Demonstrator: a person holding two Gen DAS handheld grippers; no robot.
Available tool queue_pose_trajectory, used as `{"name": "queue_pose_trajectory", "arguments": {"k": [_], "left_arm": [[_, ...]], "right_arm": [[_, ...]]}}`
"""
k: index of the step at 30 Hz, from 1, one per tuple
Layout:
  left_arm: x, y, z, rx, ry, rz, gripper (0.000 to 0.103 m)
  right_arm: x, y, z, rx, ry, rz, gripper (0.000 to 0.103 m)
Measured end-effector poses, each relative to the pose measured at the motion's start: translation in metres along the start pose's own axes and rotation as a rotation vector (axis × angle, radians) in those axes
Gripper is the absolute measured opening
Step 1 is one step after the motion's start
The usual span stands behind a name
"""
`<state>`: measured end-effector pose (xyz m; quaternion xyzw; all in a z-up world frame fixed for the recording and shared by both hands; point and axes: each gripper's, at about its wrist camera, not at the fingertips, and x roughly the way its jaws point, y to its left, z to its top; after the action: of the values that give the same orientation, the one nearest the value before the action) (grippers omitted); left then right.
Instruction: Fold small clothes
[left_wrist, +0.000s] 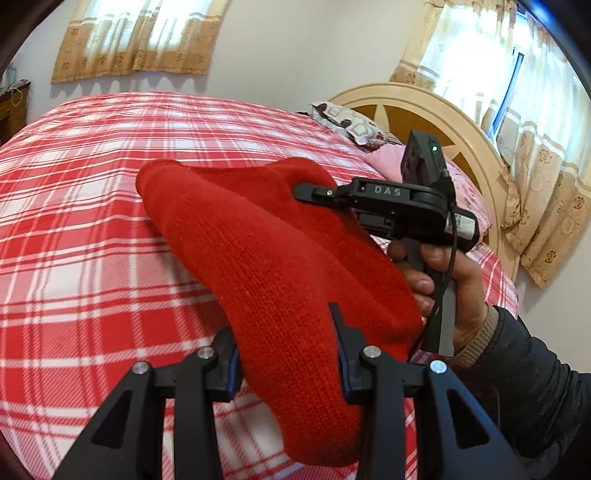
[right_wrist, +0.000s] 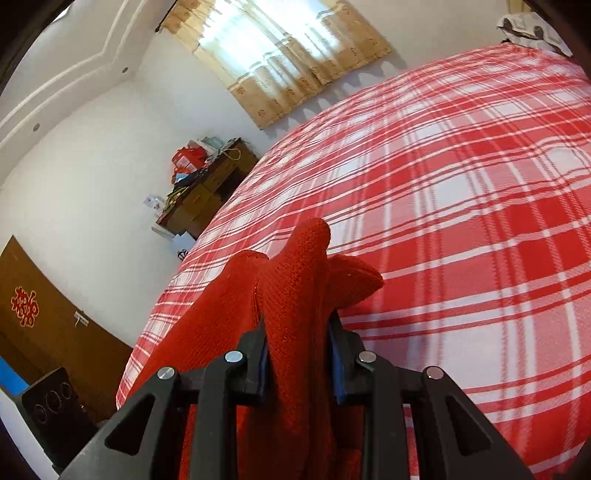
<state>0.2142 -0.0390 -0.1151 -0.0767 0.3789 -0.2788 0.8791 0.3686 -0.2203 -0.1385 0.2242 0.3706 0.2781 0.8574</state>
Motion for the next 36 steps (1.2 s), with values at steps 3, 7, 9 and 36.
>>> {"name": "queue_pose_trajectory", "arguments": {"k": [3,7,9,36], "left_arm": [[-0.008,0.003,-0.004,-0.005,-0.006,0.017,0.04],[-0.019,0.011,-0.009,-0.023,-0.016,0.034,0.04],[-0.024,0.013,-0.011,-0.028,-0.021,0.042,0.04],[-0.084,0.057,-0.044,-0.09,-0.073,0.178,0.04]], "right_arm": [[0.008,0.011,-0.002,-0.009,0.014,0.009,0.026],[0.019,0.023,-0.006,-0.016,0.028,0.024,0.026],[0.024,0.03,-0.008,-0.021,0.036,0.032,0.026],[0.11,0.128,-0.025,-0.124,0.16,0.143,0.026]]}}
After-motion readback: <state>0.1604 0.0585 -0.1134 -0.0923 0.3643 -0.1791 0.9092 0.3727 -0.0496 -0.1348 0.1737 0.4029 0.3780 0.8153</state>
